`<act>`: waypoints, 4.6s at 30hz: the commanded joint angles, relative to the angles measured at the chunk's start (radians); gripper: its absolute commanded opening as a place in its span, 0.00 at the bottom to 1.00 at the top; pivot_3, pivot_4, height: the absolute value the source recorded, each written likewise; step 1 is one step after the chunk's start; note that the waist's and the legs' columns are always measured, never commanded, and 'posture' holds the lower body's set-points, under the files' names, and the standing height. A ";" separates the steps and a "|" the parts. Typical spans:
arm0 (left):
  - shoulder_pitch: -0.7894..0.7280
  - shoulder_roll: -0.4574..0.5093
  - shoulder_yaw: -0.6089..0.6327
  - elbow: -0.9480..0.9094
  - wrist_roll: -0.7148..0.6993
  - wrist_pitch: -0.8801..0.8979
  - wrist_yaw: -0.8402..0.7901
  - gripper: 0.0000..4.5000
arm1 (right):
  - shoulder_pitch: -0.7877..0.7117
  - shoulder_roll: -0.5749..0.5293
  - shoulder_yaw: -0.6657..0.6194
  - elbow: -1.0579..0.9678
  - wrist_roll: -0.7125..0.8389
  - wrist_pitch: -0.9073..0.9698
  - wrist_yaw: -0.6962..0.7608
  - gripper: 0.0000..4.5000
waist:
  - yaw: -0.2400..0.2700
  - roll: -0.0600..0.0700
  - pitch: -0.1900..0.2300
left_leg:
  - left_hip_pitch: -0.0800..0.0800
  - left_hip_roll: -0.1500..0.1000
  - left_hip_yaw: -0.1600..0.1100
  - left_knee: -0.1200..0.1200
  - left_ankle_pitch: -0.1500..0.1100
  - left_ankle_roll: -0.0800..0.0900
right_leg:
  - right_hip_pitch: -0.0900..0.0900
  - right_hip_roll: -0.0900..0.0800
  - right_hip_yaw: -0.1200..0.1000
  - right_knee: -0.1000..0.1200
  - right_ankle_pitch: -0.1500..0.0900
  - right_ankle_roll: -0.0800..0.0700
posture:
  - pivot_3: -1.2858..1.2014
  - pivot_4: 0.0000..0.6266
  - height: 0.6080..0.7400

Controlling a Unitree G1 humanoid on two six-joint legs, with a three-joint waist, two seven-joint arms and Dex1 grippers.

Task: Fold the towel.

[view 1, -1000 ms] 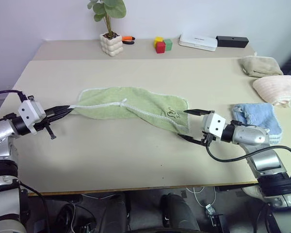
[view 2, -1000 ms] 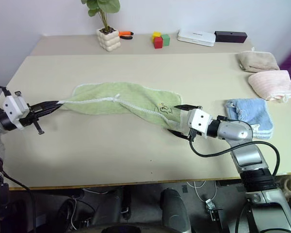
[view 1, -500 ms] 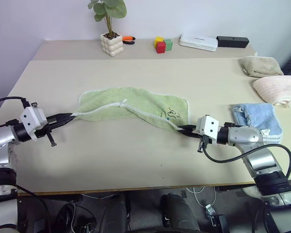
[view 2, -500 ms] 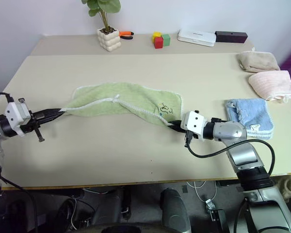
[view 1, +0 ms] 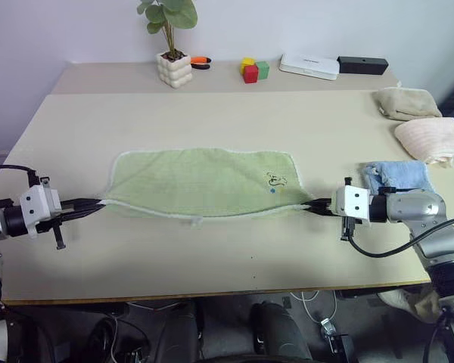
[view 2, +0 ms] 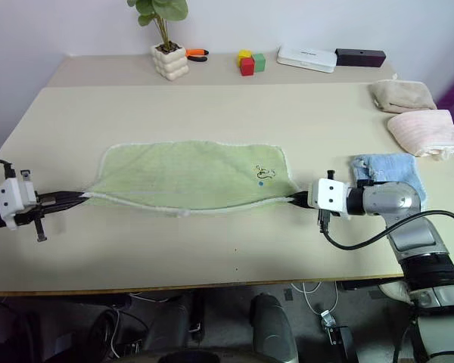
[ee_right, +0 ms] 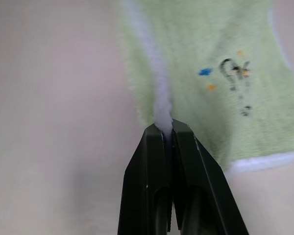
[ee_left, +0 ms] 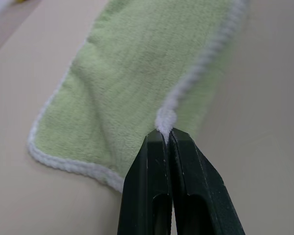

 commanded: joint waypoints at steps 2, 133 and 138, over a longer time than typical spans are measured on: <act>0.022 0.042 0.021 0.035 -0.016 -0.011 -0.049 0.00 | 0.054 -0.045 -0.028 -0.036 0.025 -0.039 0.044 0.01 | 0.000 0.000 0.000 | 0.000 0.000 0.000 0.000 0.000 0.000 | 0.000 0.000 0.000 0.000 0.000 0.000 | 0.52 0.24 0.96; -0.116 -0.555 0.142 -0.288 -0.153 0.841 0.968 0.01 | -0.039 0.658 -0.085 0.018 -0.156 0.526 -1.088 0.00 | -0.002 -0.002 -0.003 | 0.001 -0.001 -0.003 0.001 0.001 -0.002 | 0.001 0.000 0.000 0.005 0.000 0.000 | 0.52 0.24 0.96; -0.122 -0.498 0.138 -0.255 -0.156 0.847 0.911 0.01 | -0.079 0.592 -0.101 0.076 -0.131 0.455 -1.031 0.00 | -0.001 -0.004 -0.003 | 0.001 -0.001 -0.003 0.002 0.001 -0.002 | 0.002 0.000 0.000 0.004 0.000 0.000 | 0.52 0.24 0.96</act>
